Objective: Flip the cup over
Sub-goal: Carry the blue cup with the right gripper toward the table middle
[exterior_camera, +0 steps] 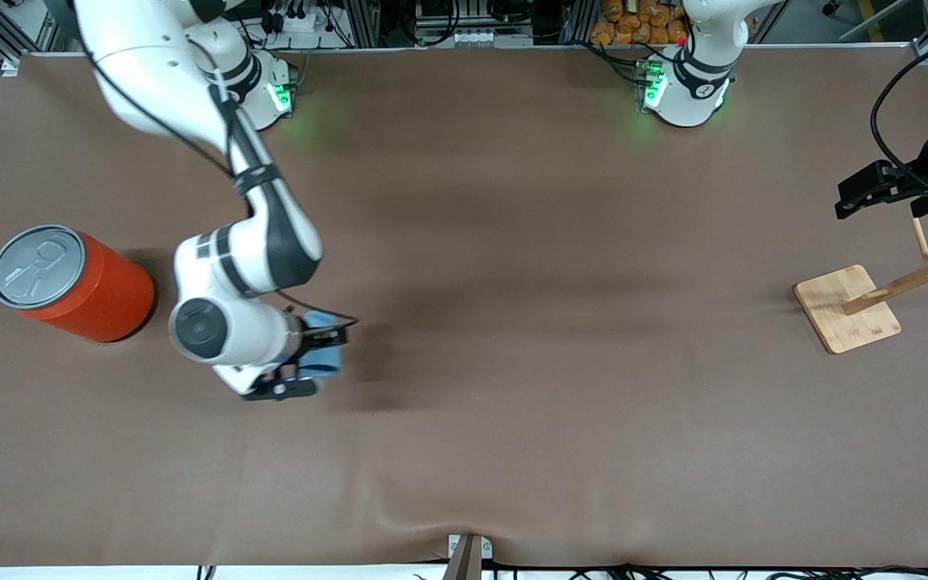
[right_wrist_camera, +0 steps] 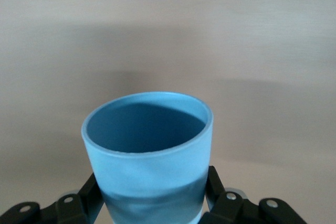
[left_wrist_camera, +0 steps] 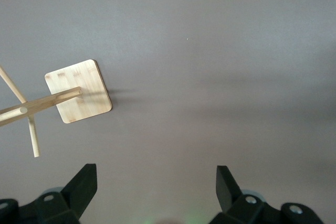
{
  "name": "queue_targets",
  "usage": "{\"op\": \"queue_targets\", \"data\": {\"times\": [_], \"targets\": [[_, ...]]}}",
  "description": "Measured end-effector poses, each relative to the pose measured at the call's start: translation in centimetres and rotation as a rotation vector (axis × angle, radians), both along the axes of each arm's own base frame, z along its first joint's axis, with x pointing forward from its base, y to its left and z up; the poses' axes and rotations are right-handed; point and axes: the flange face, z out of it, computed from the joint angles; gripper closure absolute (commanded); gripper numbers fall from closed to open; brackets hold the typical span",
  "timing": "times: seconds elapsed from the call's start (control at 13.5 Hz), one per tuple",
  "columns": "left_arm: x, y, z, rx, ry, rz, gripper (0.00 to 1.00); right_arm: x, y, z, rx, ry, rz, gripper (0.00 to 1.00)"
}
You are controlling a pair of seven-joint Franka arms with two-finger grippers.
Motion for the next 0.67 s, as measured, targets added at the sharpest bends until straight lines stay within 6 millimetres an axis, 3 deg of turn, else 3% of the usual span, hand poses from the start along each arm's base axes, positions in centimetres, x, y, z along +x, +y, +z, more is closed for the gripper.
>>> {"op": "queue_targets", "data": {"times": [0.3, 0.67], "targets": [[0.3, 0.0, -1.8, -0.002, 0.026, -0.002, 0.00, -3.9, 9.5, 2.1, 0.044, -0.027, 0.131, 0.81], [0.3, -0.3, -2.1, -0.002, 0.032, -0.010, 0.00, -11.4, 21.1, 3.1, 0.097, -0.111, 0.436, 0.82]]}}
